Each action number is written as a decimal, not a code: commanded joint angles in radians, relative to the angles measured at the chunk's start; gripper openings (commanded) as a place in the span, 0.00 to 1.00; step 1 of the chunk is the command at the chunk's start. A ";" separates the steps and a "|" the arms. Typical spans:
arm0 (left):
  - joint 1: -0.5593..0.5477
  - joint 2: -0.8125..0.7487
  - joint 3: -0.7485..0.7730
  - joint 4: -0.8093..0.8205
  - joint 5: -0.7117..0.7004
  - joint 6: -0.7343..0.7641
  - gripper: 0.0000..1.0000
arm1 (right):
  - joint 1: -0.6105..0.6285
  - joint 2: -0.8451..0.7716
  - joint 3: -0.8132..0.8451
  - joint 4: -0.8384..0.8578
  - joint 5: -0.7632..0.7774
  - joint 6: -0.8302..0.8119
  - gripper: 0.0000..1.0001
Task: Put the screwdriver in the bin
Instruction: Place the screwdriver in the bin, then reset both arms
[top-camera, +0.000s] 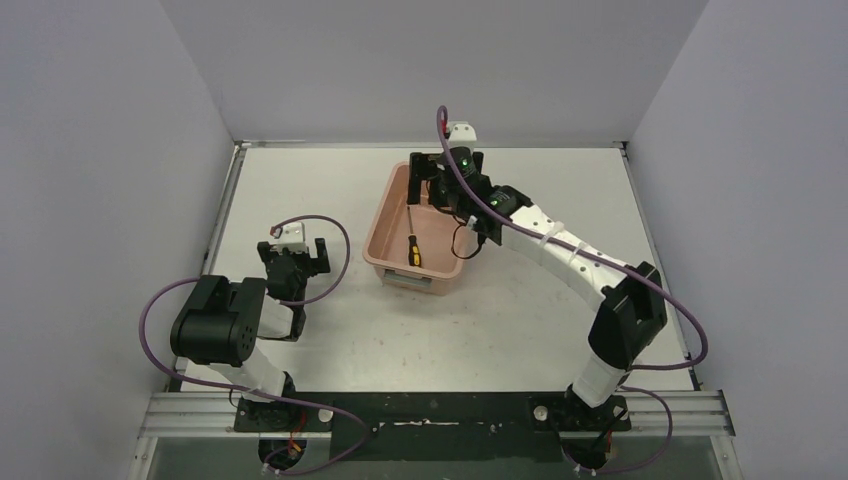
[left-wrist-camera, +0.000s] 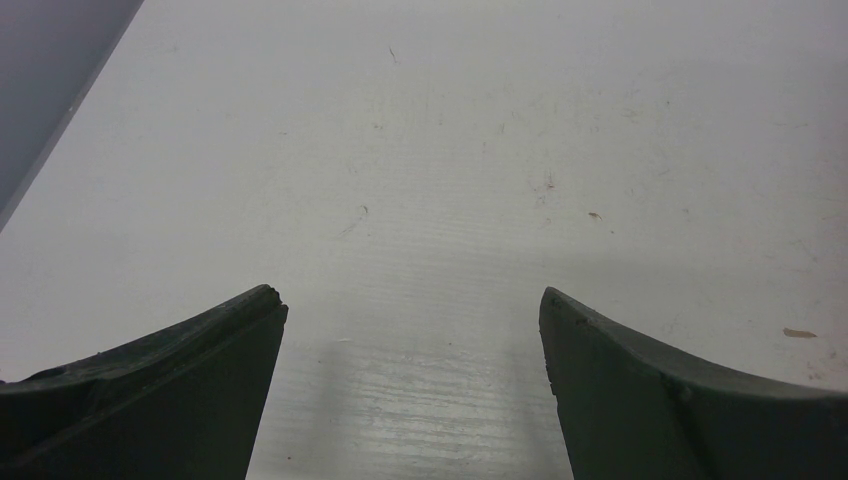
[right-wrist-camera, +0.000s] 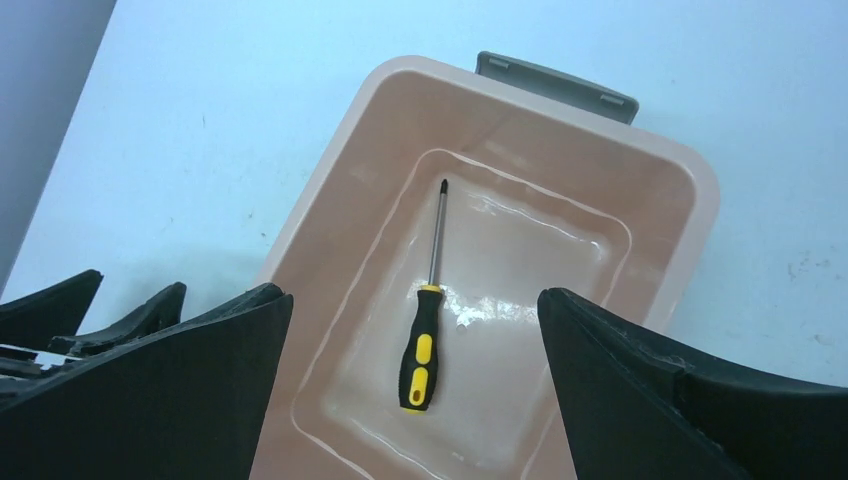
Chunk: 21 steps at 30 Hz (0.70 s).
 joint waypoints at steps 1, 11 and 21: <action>0.001 -0.015 0.002 0.034 0.002 -0.003 0.97 | -0.029 -0.069 0.011 -0.023 0.013 -0.039 1.00; 0.001 -0.016 0.002 0.034 0.002 -0.002 0.97 | -0.240 -0.187 -0.101 -0.077 -0.062 -0.194 1.00; 0.001 -0.015 0.002 0.034 0.003 -0.003 0.97 | -0.546 -0.240 -0.233 -0.100 -0.069 -0.354 1.00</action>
